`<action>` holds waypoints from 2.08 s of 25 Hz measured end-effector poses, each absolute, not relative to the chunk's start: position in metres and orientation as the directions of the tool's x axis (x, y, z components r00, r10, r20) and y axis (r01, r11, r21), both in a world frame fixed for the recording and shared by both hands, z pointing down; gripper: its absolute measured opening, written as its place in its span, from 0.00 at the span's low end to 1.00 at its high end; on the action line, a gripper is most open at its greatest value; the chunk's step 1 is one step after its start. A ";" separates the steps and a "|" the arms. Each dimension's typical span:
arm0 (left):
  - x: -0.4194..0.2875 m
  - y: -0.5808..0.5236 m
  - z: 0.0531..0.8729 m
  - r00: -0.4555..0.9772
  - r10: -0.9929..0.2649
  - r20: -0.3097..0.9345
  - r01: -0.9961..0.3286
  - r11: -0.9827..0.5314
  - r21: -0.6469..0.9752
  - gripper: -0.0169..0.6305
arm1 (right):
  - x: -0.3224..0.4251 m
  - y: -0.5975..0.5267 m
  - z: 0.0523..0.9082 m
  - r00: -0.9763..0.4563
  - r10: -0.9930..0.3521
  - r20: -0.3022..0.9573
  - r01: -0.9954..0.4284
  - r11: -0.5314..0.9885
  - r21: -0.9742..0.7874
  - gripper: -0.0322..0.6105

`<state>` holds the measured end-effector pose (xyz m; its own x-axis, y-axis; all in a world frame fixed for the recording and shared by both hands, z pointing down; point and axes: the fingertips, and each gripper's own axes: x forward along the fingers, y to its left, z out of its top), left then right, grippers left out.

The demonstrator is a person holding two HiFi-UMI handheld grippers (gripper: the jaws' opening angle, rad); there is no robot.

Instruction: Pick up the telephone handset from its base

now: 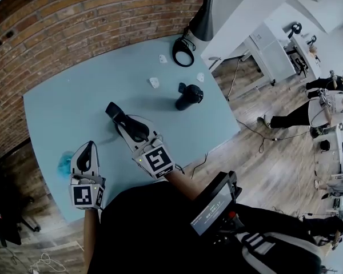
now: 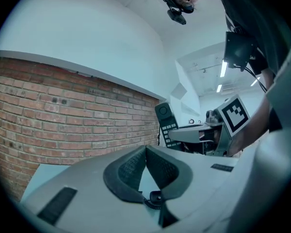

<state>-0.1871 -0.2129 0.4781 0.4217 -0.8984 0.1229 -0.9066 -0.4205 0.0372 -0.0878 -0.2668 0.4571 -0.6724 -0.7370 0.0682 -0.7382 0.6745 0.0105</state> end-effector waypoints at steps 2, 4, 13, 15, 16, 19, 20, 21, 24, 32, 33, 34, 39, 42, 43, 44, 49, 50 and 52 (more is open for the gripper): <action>-0.186 -0.212 0.485 0.425 -0.892 0.155 -0.904 -0.426 0.025 0.05 | -0.087 -0.267 0.461 -0.666 -0.741 0.079 -0.742 0.670 0.022 0.26; -0.184 -0.211 0.490 0.427 -0.888 0.171 -0.902 -0.430 0.017 0.05 | -0.086 -0.267 0.465 -0.663 -0.743 0.087 -0.744 0.667 0.029 0.26; -0.184 -0.210 0.492 0.426 -0.890 0.162 -0.903 -0.429 0.021 0.05 | -0.083 -0.267 0.471 -0.647 -0.756 0.101 -0.756 0.653 0.042 0.26; -0.185 -0.209 0.496 0.418 -0.887 0.197 -0.906 -0.423 0.019 0.05 | -0.082 -0.268 0.472 -0.640 -0.761 0.105 -0.761 0.647 0.053 0.26; -0.186 -0.210 0.496 0.414 -0.887 0.202 -0.907 -0.420 0.016 0.05 | -0.081 -0.268 0.472 -0.635 -0.765 0.107 -0.764 0.642 0.058 0.26; -0.184 -0.212 0.492 0.410 -0.895 0.174 -0.910 -0.413 0.018 0.05 | -0.078 -0.269 0.475 -0.618 -0.779 0.111 -0.777 0.626 0.069 0.26; -0.184 -0.211 0.494 0.408 -0.895 0.178 -0.911 -0.411 0.020 0.05 | -0.078 -0.269 0.476 -0.613 -0.782 0.111 -0.780 0.621 0.072 0.26; -0.184 -0.210 0.497 0.407 -0.893 0.191 -0.912 -0.410 0.021 0.05 | -0.077 -0.268 0.478 -0.609 -0.785 0.112 -0.783 0.618 0.075 0.26; -0.184 -0.209 0.499 0.412 -0.889 0.198 -0.909 -0.417 0.017 0.05 | -0.078 -0.267 0.483 -0.601 -0.790 0.122 -0.786 0.612 0.087 0.25; -0.181 -0.211 0.501 0.429 -0.884 0.185 -0.898 -0.440 -0.020 0.05 | -0.093 -0.256 0.488 -0.641 -0.754 0.143 -0.748 0.656 0.105 0.25; -0.180 -0.210 0.501 0.432 -0.881 0.191 -0.895 -0.445 -0.026 0.05 | -0.094 -0.254 0.489 -0.642 -0.752 0.147 -0.747 0.658 0.102 0.25; -0.178 -0.210 0.500 0.436 -0.879 0.195 -0.893 -0.450 -0.031 0.05 | -0.094 -0.253 0.490 -0.643 -0.751 0.151 -0.746 0.659 0.100 0.25; -0.175 -0.209 0.499 0.447 -0.877 0.175 -0.888 -0.459 -0.033 0.05 | -0.095 -0.251 0.493 -0.646 -0.747 0.158 -0.742 0.663 0.097 0.25; -0.177 -0.207 0.505 0.432 -0.873 0.226 -0.894 -0.447 -0.019 0.05 | -0.096 -0.252 0.492 -0.651 -0.742 0.157 -0.738 0.668 0.098 0.25; -0.178 -0.207 0.505 0.430 -0.873 0.230 -0.895 -0.445 -0.019 0.05 | -0.096 -0.251 0.492 -0.654 -0.740 0.156 -0.735 0.671 0.100 0.25; -0.178 -0.207 0.504 0.431 -0.875 0.223 -0.895 -0.446 -0.021 0.05 | -0.097 -0.251 0.493 -0.656 -0.738 0.158 -0.733 0.673 0.100 0.25; -0.177 -0.208 0.503 0.438 -0.874 0.209 -0.891 -0.453 -0.028 0.05 | -0.098 -0.251 0.492 -0.663 -0.731 0.161 -0.727 0.680 0.090 0.25; -0.177 -0.208 0.503 0.436 -0.874 0.214 -0.892 -0.451 -0.026 0.05 | -0.098 -0.250 0.493 -0.663 -0.730 0.163 -0.727 0.681 0.090 0.25; -0.177 -0.209 0.502 0.438 -0.879 0.190 -0.892 -0.450 -0.028 0.05 | -0.099 -0.250 0.494 -0.664 -0.729 0.167 -0.726 0.682 0.091 0.25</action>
